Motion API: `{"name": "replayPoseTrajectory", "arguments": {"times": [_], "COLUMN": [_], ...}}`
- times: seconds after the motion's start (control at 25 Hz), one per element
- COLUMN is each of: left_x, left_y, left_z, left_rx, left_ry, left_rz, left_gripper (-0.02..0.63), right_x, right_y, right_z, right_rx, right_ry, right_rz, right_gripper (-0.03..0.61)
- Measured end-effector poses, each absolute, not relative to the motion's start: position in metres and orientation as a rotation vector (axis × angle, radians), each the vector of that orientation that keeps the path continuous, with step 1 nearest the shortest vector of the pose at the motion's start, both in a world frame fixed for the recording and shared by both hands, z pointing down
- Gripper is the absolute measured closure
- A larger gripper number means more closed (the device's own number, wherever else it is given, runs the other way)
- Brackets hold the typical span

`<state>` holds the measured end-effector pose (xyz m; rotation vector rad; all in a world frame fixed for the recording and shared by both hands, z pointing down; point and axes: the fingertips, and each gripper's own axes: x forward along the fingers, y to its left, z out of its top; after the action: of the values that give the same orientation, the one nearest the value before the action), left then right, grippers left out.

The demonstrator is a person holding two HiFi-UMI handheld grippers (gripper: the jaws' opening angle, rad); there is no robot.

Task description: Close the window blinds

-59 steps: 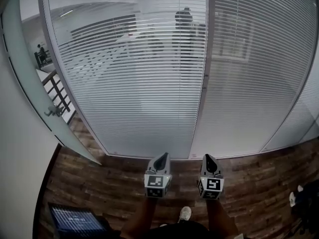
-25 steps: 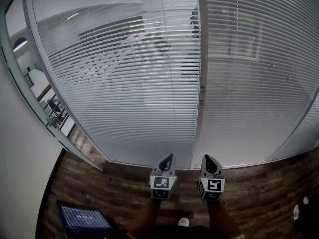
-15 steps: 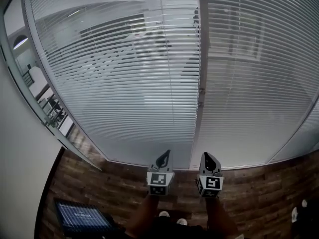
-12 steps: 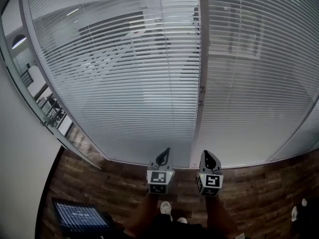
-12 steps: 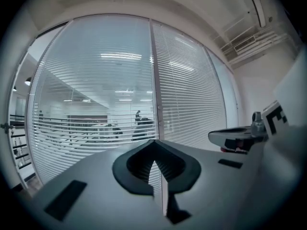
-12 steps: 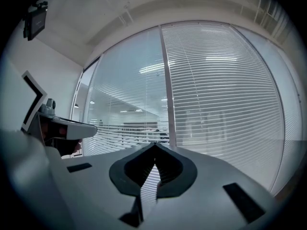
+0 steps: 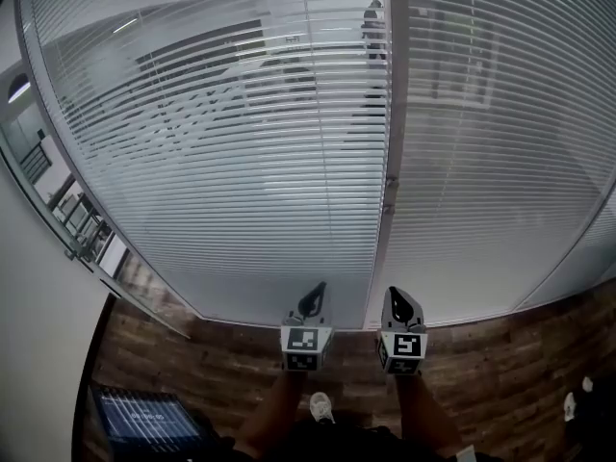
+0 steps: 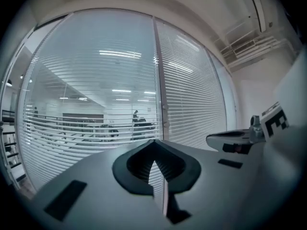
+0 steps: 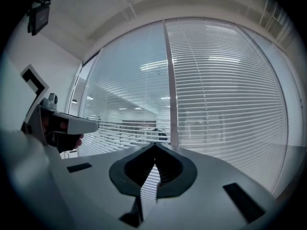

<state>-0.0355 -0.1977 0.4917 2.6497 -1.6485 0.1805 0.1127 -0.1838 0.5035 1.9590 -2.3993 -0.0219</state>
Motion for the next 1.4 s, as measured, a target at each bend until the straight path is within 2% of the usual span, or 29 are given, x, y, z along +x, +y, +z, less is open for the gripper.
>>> {"name": "replayPoseTrajectory", "arguments": {"times": [0.84,1.4], "left_x": [-0.067,-0.061], "left_y": [-0.297,-0.336], "left_z": [0.502,0.5], "left_rx": [2.701,2.797], "left_ry": [-1.548,-1.488], "left_rz": [0.157,0.108], "left_gripper": [0.62,0.62], "right_x": [0.089,0.091], "right_y": [-0.269,-0.299], "right_z": [0.5,0.496], "right_rx": [2.02,2.082], "right_ry": [-2.315,-2.273], "right_rz": [-0.092,-0.11], "right_gripper": [0.575,0.575]}}
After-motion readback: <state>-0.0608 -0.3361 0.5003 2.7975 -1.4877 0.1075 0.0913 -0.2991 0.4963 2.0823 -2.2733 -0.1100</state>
